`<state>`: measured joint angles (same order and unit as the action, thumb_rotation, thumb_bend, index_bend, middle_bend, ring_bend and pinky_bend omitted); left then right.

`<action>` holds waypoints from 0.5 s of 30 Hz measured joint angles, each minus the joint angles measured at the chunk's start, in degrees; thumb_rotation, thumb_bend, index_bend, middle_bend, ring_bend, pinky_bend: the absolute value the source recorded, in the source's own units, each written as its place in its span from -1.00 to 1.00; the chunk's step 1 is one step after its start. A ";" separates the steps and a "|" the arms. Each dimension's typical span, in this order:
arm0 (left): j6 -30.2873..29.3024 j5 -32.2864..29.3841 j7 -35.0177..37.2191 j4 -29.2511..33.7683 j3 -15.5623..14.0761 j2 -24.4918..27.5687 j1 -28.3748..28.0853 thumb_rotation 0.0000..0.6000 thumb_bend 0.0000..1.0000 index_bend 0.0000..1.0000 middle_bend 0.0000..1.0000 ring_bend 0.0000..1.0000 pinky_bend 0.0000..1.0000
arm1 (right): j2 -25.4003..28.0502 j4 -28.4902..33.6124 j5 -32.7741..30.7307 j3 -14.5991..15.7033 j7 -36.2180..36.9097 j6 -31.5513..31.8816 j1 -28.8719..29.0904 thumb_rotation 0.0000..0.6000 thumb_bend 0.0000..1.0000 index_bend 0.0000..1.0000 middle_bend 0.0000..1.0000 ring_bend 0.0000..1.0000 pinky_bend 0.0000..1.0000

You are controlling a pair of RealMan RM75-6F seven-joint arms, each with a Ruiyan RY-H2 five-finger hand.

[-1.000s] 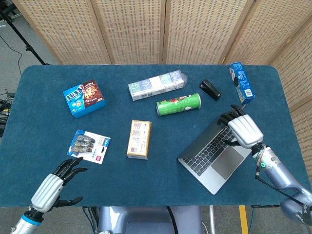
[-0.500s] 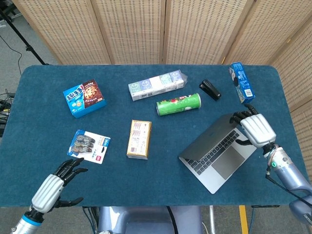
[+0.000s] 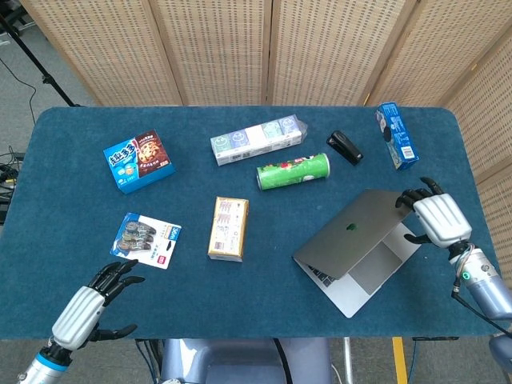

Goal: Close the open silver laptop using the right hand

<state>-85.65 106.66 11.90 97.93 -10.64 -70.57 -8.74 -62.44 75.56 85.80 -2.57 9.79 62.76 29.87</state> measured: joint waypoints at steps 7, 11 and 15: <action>-0.10 0.06 0.12 0.06 -0.04 0.03 0.01 1.00 -0.74 -0.51 -0.76 -0.65 -0.80 | -0.92 -2.69 0.57 1.23 2.36 0.80 -1.97 1.00 -0.73 -0.27 -0.35 -0.30 -0.82; -0.09 0.14 0.09 0.07 -0.09 0.03 0.00 1.00 -0.74 -0.51 -0.76 -0.65 -0.80 | -1.67 -4.35 0.77 1.78 3.49 1.02 -2.86 1.00 -0.73 -0.27 -0.35 -0.30 -0.82; -0.07 0.14 0.14 0.13 -0.09 0.06 -0.02 1.00 -0.74 -0.51 -0.76 -0.65 -0.80 | -2.35 -5.61 1.08 2.21 4.56 1.31 -3.62 1.00 -0.73 -0.28 -0.36 -0.30 -0.83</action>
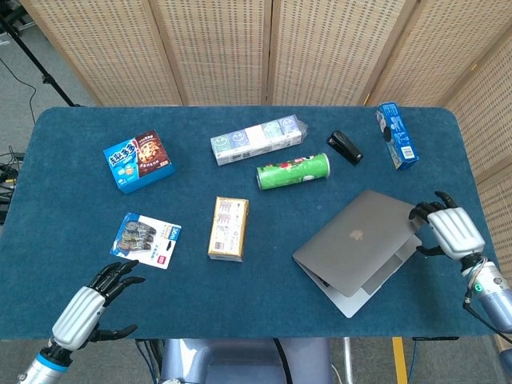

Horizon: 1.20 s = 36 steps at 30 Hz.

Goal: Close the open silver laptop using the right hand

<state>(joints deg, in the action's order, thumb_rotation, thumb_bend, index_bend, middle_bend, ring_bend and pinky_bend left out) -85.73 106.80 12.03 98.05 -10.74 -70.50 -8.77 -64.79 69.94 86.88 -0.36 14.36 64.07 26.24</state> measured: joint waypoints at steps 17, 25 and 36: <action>0.07 -0.13 0.17 -0.07 -0.03 0.01 -0.03 1.00 -0.74 -0.51 -0.76 -0.65 -0.80 | -2.99 -2.39 1.40 1.25 1.98 0.95 -2.05 1.00 -0.73 -0.28 -0.36 -0.30 -0.84; 0.27 -0.19 0.20 -0.16 -0.06 -0.02 -0.11 1.00 -0.74 -0.51 -0.76 -0.65 -0.80 | -4.07 -3.72 1.53 1.66 2.69 0.79 -2.76 1.00 -0.73 -0.28 -0.36 -0.30 -0.84; 0.53 -0.20 0.38 -0.08 -0.18 -0.02 -0.22 1.00 -0.74 -0.51 -0.76 -0.65 -0.80 | -5.39 -5.91 1.63 2.49 4.11 0.79 -4.11 1.00 -0.73 -0.28 -0.37 -0.30 -0.84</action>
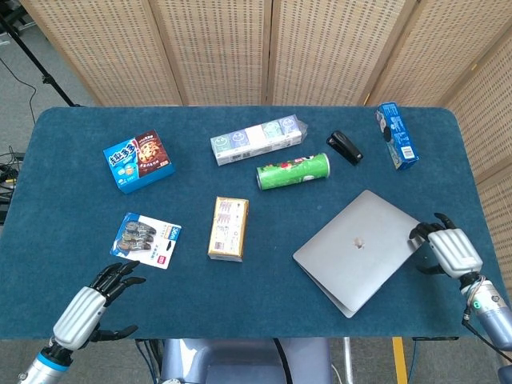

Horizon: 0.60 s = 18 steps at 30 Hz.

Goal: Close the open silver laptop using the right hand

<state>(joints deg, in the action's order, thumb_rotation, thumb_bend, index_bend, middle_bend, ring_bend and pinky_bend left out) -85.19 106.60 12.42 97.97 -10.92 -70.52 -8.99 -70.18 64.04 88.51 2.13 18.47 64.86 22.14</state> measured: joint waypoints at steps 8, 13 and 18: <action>0.16 -0.01 -0.06 0.08 -0.06 -0.04 -0.05 1.00 -0.74 -0.51 -0.76 -0.65 -0.80 | -1.51 -2.09 0.20 0.68 1.22 -0.18 -0.89 1.00 -0.73 -0.28 -0.37 -0.30 -0.84; 0.15 0.06 0.03 0.07 -0.11 -0.01 -0.08 1.00 -0.74 -0.51 -0.76 -0.64 -0.80 | -2.52 -3.47 0.35 1.18 2.11 -0.44 -1.47 1.00 -0.73 -0.28 -0.37 -0.30 -0.84; 0.04 0.10 0.33 0.12 -0.14 0.06 -0.09 1.00 -0.74 -0.51 -0.75 -0.64 -0.80 | -3.23 -4.50 0.55 1.50 2.71 -0.49 -1.87 1.00 -0.73 -0.28 -0.37 -0.30 -0.84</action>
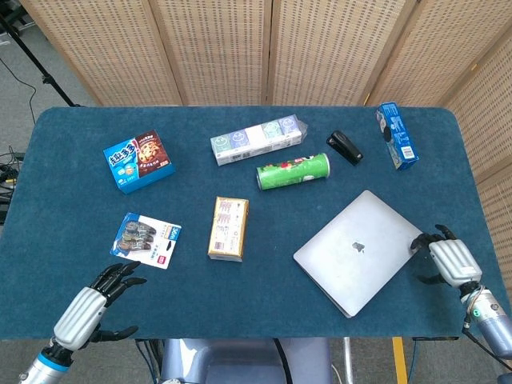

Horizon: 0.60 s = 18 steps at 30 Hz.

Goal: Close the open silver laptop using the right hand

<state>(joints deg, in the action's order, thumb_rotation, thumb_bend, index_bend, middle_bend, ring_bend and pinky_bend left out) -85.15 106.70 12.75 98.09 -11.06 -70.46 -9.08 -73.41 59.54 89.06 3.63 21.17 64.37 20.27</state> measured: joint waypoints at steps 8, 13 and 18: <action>-0.07 0.07 0.21 0.08 -0.06 0.08 -0.01 1.00 -0.75 -0.51 -0.75 -0.64 -0.80 | -1.26 -1.20 0.48 0.42 0.83 -0.10 -0.42 1.00 -0.73 -0.28 -0.38 -0.30 -0.84; 0.06 0.07 0.31 0.07 -0.13 0.08 -0.07 1.00 -0.74 -0.51 -0.75 -0.64 -0.80 | -1.76 -1.54 0.69 0.68 1.03 -0.28 -0.64 1.00 -0.73 -0.28 -0.38 -0.30 -0.84; -0.04 0.11 0.32 0.11 -0.14 0.10 -0.04 1.00 -0.74 -0.51 -0.75 -0.64 -0.80 | -2.20 -1.91 0.87 0.93 1.10 -0.42 -0.84 1.00 -0.73 -0.28 -0.38 -0.30 -0.84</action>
<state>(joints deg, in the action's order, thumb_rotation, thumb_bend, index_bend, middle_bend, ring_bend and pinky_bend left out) -85.19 106.81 13.06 98.19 -11.20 -70.35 -9.12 -75.61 57.63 89.94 4.56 22.27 63.95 19.43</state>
